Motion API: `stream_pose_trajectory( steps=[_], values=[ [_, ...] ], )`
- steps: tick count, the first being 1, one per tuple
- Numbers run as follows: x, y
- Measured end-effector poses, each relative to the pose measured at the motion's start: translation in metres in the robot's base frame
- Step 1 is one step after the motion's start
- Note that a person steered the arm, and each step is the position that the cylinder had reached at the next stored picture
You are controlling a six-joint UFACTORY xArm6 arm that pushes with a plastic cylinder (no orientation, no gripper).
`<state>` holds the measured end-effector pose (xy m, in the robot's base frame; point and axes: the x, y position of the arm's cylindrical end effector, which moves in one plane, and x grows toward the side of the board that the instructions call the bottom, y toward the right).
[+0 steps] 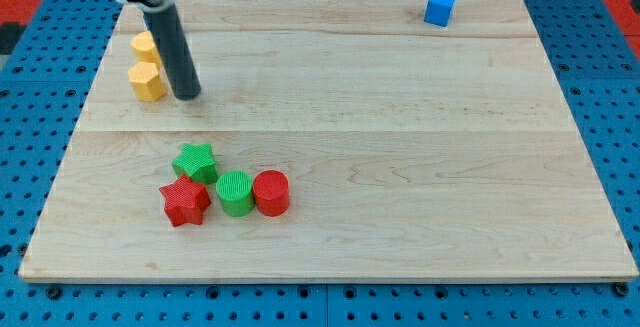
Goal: Push the yellow hexagon and yellow heart into the blue triangle
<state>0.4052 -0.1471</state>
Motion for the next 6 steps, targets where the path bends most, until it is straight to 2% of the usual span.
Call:
stream_pose_trajectory(
  steps=[1,2,3,4,5,6],
  values=[
    [0.005,-0.040],
    [-0.017,-0.074],
    [-0.044,-0.074],
    [-0.046,-0.070],
    [-0.046,0.011],
    [-0.051,0.151]
  ],
)
